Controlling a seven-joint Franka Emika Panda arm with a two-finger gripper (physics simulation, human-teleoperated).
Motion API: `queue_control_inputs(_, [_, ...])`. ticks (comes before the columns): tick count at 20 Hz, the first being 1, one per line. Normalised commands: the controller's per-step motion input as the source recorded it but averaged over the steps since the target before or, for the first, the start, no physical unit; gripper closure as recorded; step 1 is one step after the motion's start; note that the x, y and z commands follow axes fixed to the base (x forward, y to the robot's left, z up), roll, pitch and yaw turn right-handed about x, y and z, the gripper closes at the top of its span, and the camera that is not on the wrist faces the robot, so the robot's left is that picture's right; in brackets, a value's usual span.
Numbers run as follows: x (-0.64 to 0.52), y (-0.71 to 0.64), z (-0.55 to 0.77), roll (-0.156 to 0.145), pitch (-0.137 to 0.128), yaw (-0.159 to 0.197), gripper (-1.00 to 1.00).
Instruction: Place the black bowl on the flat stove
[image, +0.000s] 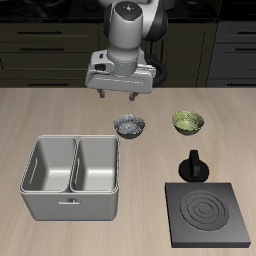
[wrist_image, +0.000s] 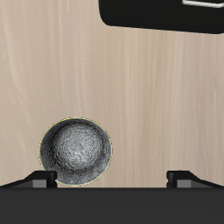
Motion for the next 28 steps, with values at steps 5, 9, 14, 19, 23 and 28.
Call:
queue_control_inputs(5, [-0.01,0.08,-0.34,0.002,0.036,-0.001,-1.0])
queue_control_inputs(9, [-0.1,0.07,-0.15,-0.012,-0.027,0.018,-1.0])
queue_control_inputs(14, [-0.09,0.01,-0.18,-0.009,-0.015,0.014,-1.0])
queue_control_inputs(19, [-0.09,-0.06,-0.31,-0.024,0.03,-0.018,-1.0])
queue_control_inputs(23, [-0.09,-0.05,-0.31,-0.017,0.035,-0.025,-1.0])
queue_control_inputs(28, [-0.05,0.0,-0.26,0.005,0.039,-0.019,-1.0])
